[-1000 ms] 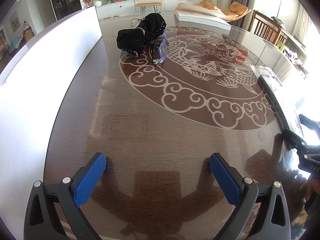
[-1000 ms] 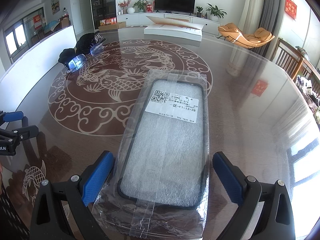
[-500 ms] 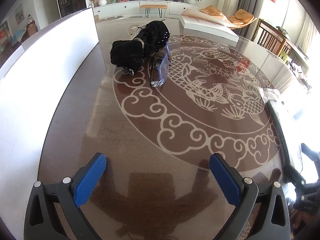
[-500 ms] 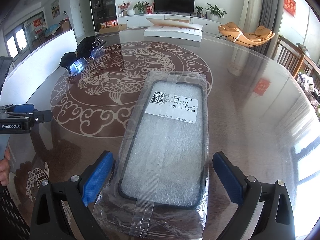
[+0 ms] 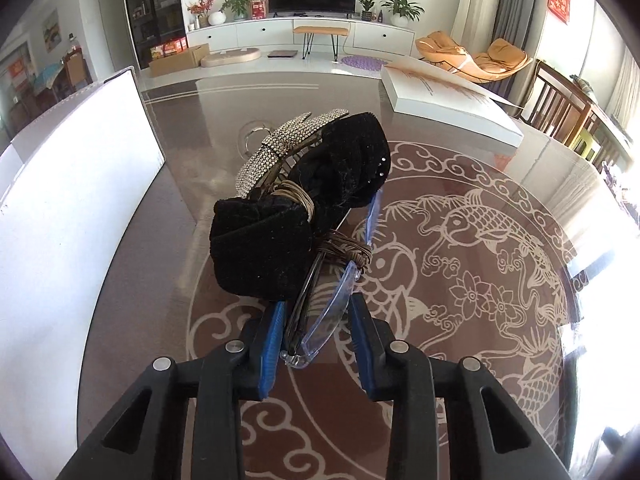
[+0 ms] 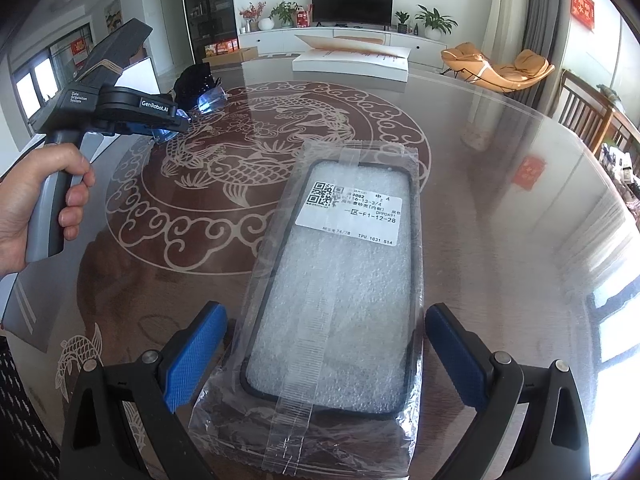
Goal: Organize objects
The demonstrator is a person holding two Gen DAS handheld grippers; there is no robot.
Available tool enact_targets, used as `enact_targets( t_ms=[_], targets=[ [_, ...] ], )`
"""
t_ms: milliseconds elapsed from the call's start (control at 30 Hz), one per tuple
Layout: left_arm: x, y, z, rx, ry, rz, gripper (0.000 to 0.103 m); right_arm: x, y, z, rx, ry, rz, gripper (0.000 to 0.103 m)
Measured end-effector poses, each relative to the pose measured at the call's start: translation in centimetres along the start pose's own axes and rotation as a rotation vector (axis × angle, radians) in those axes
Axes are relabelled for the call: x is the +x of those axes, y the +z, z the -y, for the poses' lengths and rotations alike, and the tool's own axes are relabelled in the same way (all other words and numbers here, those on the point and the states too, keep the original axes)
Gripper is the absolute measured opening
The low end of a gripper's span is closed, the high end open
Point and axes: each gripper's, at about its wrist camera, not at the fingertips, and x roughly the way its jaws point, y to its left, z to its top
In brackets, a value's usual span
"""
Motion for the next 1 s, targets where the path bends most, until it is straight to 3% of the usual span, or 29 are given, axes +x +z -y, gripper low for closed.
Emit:
enact_targets(
  t_ms=[167,367,400,467,500,533,733,1000],
  targets=[
    [-3.1,-4.6,-0.7,0.055,-0.010,0.001,0.024,-0.1,-0.1,0.1,0.006,0.001,0.004,0.100],
    [-8.2,-11.8,-1.7,0.029,-0.124,-0.066,0.025,-0.2,0.0,0.3,0.014,-0.004,0.009,0.100],
    [-8.5,-12.4,-1.6,0.030,-0.120,-0.068,0.030,-0.2,0.0,0.3,0.014,-0.007,0.009,0.100],
    [-8.6,-12.9,-1.2,0.044,-0.108,-0.062,0.058,-0.1,0.0,0.3,0.014,-0.012,0.007,0.100],
    [-8.5,-13.1,-1.1,0.048,-0.093,-0.055,0.082,-0.1,0.0,0.3,0.013,-0.012,0.006,0.100],
    [-8.4,-13.2,-1.0,0.050,-0.079,-0.046,0.090,-0.1,0.0,0.3,0.012,-0.011,0.007,0.100],
    [-7.5,-13.7,0.3,0.105,-0.041,-0.031,0.102,-0.2,-0.1,0.4,0.016,-0.002,0.009,0.100],
    [-7.5,-14.0,0.6,0.129,-0.029,-0.011,0.103,-0.1,-0.1,0.1,0.001,-0.012,0.000,0.100]
  ],
)
